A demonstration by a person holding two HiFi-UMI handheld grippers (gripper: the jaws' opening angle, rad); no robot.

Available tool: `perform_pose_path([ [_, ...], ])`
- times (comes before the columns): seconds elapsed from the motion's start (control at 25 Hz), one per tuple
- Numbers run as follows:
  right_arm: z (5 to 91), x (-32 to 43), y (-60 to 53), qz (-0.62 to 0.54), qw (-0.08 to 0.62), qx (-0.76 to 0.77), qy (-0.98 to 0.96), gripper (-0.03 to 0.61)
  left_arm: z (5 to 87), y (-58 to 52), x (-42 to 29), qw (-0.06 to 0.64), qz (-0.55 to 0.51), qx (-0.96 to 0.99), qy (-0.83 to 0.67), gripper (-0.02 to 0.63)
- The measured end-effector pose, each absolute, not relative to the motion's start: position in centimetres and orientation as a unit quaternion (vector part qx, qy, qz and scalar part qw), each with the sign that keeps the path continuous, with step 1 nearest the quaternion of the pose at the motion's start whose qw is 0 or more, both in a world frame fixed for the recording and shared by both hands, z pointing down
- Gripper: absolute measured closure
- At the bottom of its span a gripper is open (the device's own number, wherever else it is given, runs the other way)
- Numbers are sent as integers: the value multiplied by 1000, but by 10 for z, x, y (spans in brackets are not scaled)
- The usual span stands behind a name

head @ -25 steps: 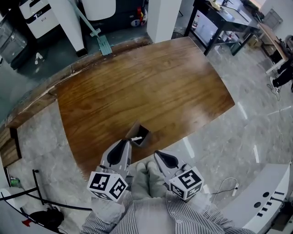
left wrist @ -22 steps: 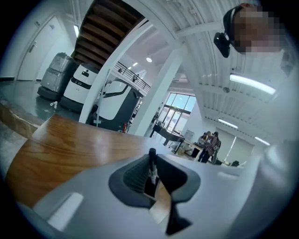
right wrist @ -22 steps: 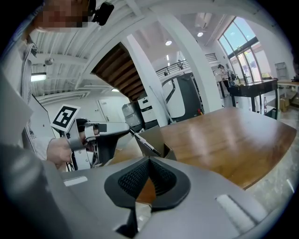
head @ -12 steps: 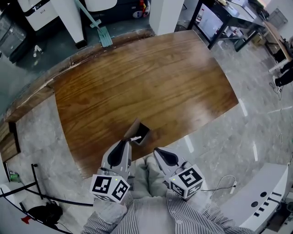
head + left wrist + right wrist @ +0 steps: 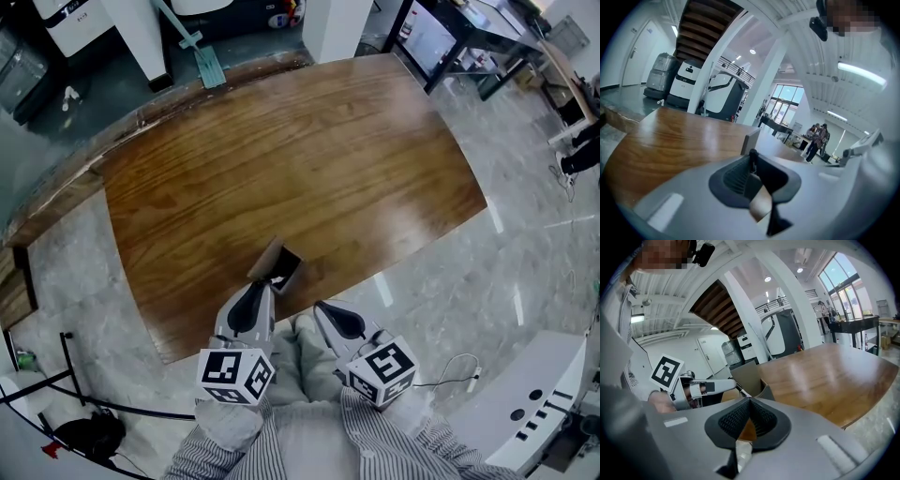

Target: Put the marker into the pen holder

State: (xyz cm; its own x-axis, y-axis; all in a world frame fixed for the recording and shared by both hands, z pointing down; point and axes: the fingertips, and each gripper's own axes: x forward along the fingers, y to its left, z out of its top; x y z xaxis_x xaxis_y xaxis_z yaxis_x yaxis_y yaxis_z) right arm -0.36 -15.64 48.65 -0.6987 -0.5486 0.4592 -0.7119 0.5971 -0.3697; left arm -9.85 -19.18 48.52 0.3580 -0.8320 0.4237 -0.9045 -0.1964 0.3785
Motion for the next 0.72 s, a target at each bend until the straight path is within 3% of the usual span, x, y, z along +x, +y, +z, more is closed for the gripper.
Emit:
perform_pose_path([
  [0.72,472,-6,-144,256,140,348,-891,578,484,-175,-89,321,66,770,-547,525],
])
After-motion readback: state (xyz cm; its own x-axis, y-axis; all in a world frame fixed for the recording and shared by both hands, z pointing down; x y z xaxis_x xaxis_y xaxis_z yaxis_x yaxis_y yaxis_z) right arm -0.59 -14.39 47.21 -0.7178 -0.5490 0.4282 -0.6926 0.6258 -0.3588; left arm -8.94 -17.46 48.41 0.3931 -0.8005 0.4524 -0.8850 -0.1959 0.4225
